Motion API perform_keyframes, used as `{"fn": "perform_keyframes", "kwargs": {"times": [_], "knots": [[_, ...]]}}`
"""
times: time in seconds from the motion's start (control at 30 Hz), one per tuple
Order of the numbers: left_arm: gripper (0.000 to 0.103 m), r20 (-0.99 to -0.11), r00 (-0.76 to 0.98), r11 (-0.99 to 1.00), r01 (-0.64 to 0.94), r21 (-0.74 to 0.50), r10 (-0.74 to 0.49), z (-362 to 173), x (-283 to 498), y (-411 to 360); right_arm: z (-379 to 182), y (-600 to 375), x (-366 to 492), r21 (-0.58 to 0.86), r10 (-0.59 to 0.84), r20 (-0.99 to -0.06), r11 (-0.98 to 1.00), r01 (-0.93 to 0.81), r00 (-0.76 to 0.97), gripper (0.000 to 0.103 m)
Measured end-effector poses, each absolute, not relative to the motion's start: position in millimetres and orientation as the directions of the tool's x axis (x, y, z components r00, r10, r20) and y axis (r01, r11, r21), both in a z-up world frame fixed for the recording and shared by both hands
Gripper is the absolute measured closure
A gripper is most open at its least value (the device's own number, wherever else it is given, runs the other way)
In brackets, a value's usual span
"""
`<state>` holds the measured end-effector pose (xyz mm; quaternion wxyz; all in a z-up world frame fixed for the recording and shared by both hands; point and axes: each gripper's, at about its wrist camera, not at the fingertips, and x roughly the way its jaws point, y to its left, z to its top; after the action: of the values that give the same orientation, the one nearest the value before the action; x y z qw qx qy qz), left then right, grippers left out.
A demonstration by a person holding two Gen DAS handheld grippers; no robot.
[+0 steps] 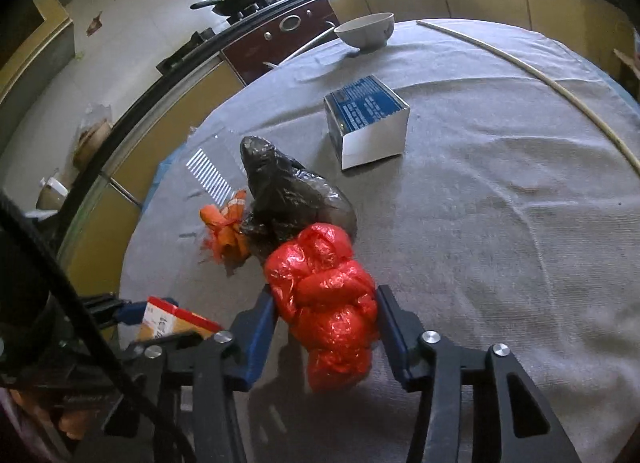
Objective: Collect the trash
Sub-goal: 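Grasp the white medicine box with the left tool while the right tool grasps the red bag, then carry both items to the orange basket and open both tools to drop them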
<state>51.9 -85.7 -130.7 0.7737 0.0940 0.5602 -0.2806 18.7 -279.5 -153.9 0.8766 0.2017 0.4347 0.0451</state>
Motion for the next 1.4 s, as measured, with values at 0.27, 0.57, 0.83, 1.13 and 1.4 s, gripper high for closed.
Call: {"fn": "perform_keyframes", "kwargs": {"times": [0.27, 0.57, 0.83, 1.13, 1.4], "knots": [[0.031, -0.918, 0.238, 0.838, 0.524, -0.154, -0.317, -127.3, 29.8, -68.6, -142.8, -295.8, -10.0, 0.416, 0.217, -0.720, 0.895, 0.159, 0.660, 0.055], [0.054, -0.902, 0.271, 0.845, 0.510, -0.162, -0.336, -135.9, 19.4, -77.9, -130.3, -311.9, -68.2, 0.451, 0.178, -0.688, 0.865, 0.222, 0.703, 0.055], [0.054, -0.861, 0.346, 0.817, 0.562, -0.128, -0.373, -96.9, -12.5, -83.2, -110.6, -320.5, -119.8, 0.462, 0.128, -0.644, 0.851, 0.250, 0.754, 0.055], [0.054, -0.813, 0.386, 0.763, 0.637, -0.107, -0.436, -59.0, -50.8, -99.9, -81.4, -338.1, -179.0, 0.467, 0.052, -0.587, 0.837, 0.286, 0.808, 0.055], [0.054, -0.765, 0.474, 0.740, 0.672, -0.006, -0.436, -31.9, -79.4, -122.9, -60.7, -346.1, -222.9, 0.466, 0.001, -0.544, 0.832, 0.301, 0.839, 0.055]]}}
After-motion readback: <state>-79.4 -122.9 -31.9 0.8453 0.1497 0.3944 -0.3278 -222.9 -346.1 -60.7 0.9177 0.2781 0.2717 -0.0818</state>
